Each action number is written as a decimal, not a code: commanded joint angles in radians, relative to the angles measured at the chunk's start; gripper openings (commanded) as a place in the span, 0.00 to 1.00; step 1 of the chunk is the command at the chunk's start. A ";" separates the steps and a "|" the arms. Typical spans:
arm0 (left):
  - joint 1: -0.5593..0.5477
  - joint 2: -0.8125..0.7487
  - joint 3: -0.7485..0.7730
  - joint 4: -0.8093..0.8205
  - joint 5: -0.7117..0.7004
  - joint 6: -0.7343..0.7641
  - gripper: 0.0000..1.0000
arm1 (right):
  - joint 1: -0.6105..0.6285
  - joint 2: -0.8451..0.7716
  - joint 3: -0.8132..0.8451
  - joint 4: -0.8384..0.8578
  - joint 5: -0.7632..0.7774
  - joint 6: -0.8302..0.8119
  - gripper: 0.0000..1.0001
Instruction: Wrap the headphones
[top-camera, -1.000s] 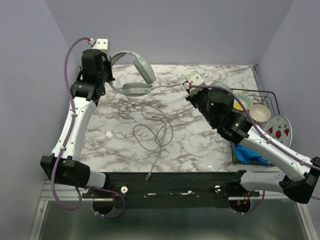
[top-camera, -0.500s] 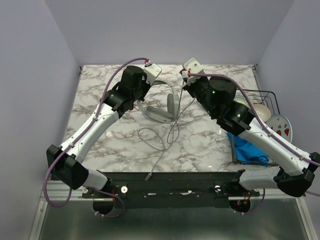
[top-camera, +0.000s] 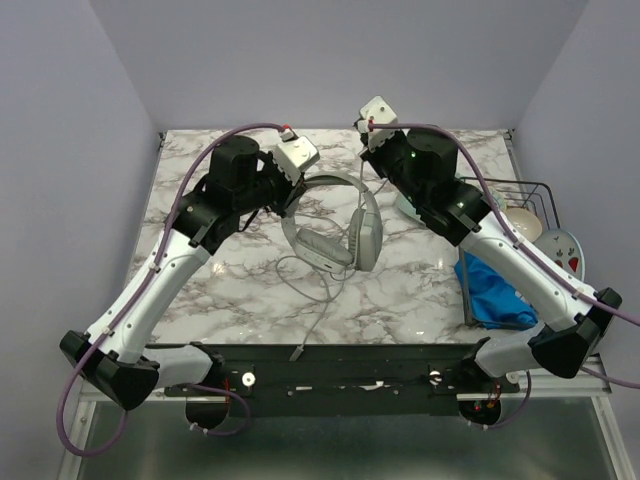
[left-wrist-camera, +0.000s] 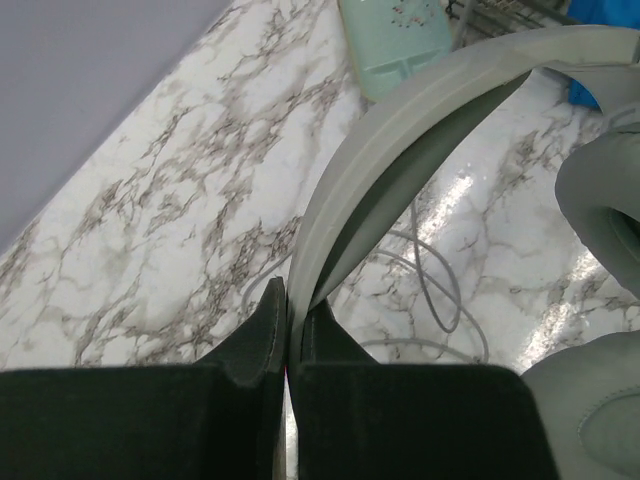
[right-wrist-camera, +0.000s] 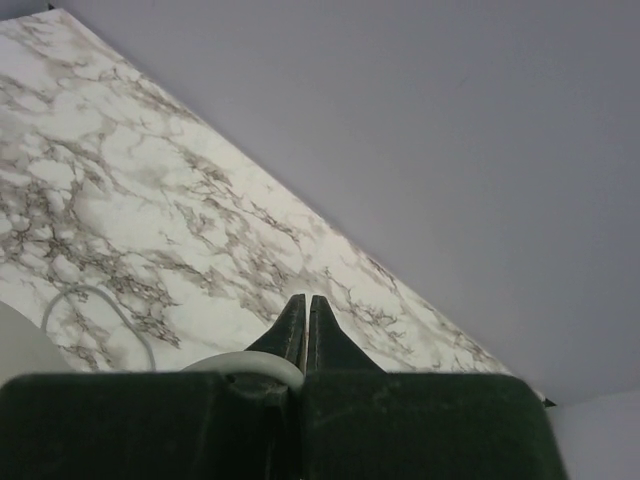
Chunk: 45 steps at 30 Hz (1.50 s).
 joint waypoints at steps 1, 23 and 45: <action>-0.009 -0.045 0.039 -0.049 0.198 -0.030 0.00 | -0.033 0.012 0.023 -0.028 -0.101 -0.036 0.09; -0.006 -0.077 0.176 0.012 0.074 -0.299 0.00 | -0.139 -0.139 -0.296 0.411 -0.489 0.348 0.11; 0.115 0.101 0.750 -0.118 -0.159 -0.637 0.00 | -0.141 0.216 -0.123 0.518 -0.831 0.683 0.58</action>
